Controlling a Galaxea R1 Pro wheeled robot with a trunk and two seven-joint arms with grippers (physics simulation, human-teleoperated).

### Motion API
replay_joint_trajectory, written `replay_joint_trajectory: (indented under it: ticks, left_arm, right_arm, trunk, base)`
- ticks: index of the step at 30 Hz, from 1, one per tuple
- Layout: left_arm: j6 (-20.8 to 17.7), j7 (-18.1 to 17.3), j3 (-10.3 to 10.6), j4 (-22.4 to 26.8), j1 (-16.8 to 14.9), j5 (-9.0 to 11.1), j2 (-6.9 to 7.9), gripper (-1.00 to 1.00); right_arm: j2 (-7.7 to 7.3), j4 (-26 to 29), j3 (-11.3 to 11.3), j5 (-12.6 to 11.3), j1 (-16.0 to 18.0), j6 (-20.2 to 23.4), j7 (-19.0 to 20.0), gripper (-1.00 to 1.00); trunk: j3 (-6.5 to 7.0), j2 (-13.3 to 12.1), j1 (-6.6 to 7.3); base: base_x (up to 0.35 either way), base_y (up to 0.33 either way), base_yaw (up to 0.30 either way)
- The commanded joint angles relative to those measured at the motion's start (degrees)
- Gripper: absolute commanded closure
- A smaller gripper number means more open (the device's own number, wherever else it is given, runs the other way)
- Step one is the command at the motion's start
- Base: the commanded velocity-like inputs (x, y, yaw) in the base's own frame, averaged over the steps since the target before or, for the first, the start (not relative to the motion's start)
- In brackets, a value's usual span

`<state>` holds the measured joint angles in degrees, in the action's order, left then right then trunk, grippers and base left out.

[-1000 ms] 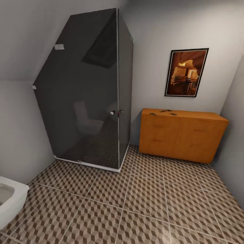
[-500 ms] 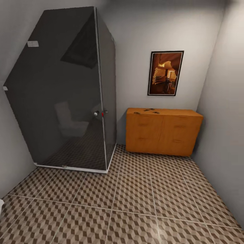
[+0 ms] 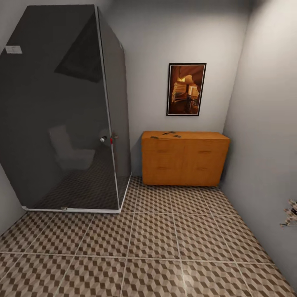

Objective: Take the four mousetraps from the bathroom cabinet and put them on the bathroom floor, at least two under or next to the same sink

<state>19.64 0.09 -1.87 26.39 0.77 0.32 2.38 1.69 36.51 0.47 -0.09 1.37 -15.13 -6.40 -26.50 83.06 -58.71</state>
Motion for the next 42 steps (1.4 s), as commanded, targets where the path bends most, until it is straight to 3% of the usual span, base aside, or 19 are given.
replay_joint_trajectory:
  ticks: [1, 20, 42]
  left_arm:
    - [0.1, 0.0, -0.1, 0.1, 0.0, 0.0, -0.01, -1.00]
    - [0.1, 0.0, -0.1, 0.1, 0.0, 0.0, -0.01, -1.00]
    - [0.1, 0.0, -0.1, 0.1, 0.0, 0.0, -0.01, -1.00]
  right_arm:
    - [0.02, 0.0, 0.1, 0.0, 0.0, -0.2, -0.2, -1.00]
    - [0.00, 0.0, 0.1, 0.0, 0.0, -0.2, -0.3, -1.00]
    - [0.07, 0.0, 0.1, 0.0, 0.0, -0.2, -0.3, -1.00]
  trunk:
    - [-0.05, 0.0, -0.01]
    - [-0.05, 0.0, -0.01]
    - [-0.05, 0.0, -0.01]
  base:
    - [0.164, 0.000, -0.020]
    - [0.309, -0.017, -0.003]
    - [0.252, -0.207, 0.000]
